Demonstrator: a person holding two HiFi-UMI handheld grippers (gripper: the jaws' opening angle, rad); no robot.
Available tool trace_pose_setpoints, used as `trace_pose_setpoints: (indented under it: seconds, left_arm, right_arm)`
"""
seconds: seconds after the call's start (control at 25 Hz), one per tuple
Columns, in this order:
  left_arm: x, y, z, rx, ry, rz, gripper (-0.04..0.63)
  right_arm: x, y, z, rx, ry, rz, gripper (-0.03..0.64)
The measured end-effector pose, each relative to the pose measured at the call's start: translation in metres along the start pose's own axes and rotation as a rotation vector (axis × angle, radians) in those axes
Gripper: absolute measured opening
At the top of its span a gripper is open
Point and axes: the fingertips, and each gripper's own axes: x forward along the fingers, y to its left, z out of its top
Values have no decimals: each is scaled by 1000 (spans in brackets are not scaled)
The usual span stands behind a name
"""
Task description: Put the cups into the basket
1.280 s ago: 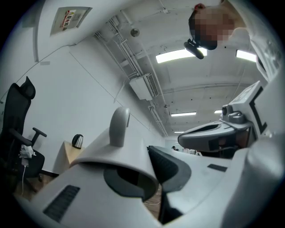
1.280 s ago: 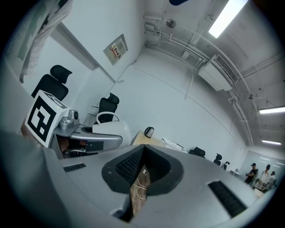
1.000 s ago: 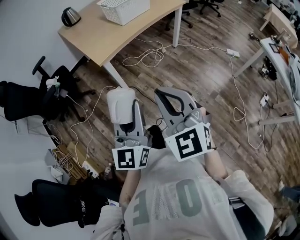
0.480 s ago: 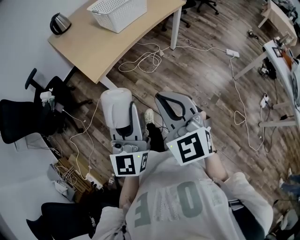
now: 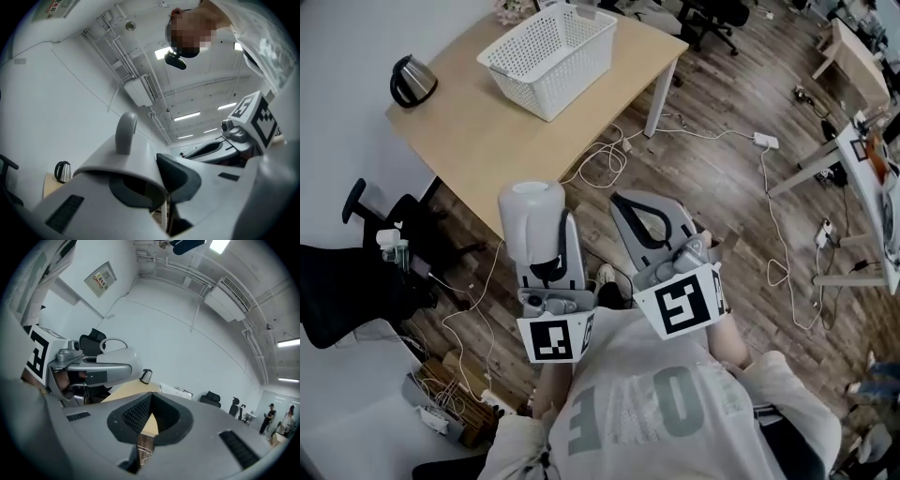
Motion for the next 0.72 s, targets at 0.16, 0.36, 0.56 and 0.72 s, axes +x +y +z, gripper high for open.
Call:
trace_pose_setpoints:
  seconds: [0.16, 0.36, 0.56, 0.72]
  left_arm:
    - [44, 42, -4, 4, -24, -12, 49]
    - [84, 77, -11, 6, -43, -11, 49]
    - [115, 96, -19, 0, -36, 9, 49]
    - [144, 109, -25, 1, -27, 42, 49]
  right_arm:
    - [55, -29, 9, 0, -8, -24, -3]
    - [103, -55, 6, 9, -4, -43, -3]
    - [133, -77, 2, 11, -1, -27, -3]
    - [161, -97, -1, 9, -23, 1, -3]
